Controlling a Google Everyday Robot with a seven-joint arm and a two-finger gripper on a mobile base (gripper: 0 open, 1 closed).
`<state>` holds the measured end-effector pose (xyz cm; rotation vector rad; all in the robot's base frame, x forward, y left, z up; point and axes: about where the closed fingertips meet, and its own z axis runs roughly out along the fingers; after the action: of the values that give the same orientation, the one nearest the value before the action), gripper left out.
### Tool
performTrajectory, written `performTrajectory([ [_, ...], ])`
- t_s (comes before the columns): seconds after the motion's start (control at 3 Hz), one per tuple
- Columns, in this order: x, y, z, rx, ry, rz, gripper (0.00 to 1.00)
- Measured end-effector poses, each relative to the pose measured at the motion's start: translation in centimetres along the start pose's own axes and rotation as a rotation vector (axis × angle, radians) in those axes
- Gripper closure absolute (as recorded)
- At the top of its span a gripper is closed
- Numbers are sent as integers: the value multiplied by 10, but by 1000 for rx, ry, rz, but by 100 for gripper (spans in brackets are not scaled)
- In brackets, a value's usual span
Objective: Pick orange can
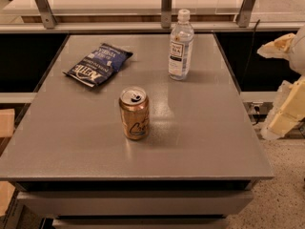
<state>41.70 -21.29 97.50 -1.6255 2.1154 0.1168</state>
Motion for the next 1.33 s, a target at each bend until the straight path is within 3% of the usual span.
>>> performTrajectory([
  [0.67, 6, 11, 0, 0, -199, -11, 0],
  [1.33, 1, 13, 21, -9, -472, -46, 0],
])
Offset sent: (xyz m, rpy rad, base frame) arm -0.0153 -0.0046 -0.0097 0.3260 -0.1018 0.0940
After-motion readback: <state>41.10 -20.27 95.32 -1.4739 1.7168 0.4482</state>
